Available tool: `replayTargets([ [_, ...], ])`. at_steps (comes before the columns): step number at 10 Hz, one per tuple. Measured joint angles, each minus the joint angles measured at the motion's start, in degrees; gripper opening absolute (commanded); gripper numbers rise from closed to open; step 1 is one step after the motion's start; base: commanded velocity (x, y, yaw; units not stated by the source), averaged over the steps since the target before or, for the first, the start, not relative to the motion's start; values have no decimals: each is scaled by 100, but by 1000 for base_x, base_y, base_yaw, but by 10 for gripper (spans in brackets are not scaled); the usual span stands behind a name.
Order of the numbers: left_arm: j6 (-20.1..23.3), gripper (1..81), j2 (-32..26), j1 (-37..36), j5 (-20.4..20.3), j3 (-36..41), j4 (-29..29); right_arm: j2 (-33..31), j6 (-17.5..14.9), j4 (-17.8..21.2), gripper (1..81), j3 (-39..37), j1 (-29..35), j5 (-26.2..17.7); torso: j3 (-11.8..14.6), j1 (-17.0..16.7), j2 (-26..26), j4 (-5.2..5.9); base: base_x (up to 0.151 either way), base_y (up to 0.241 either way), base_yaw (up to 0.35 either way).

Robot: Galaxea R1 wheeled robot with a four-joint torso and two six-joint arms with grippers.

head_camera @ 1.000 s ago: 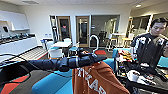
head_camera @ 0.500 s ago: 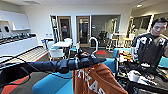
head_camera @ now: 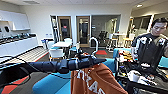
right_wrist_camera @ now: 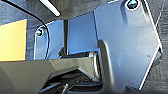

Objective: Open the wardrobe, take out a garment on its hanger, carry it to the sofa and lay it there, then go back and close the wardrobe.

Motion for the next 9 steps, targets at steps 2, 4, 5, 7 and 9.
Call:
replayTargets([
  [2, -2, 10, 0, 6, 0, 4, 4, 0, 2, 1, 811, 0, -17, 2, 0, -7, -2, 0, 73, 0, 0],
  [4, -5, 10, 11, -16, -88, 17, 9, 0, 0, 0, 811, 0, -69, -17, 2, -8, -5, 0, 91, 0, 0],
  [5, -2, 10, 12, 2, -71, 4, 11, 0, -2, 0, 811, 0, -28, -11, 2, -5, -2, 0, 93, 0, 0],
  [7, 2, 10, 12, -17, -90, 11, 20, 0, 0, 0, 811, 0, -11, 22, -87, -10, -5, 0, 93, 0, 0],
  [9, 6, 10, 12, -17, -85, 11, 28, 1, 0, 0, 811, 0, -9, 26, -413, -13, -5, 0, 93, 0, 0],
])
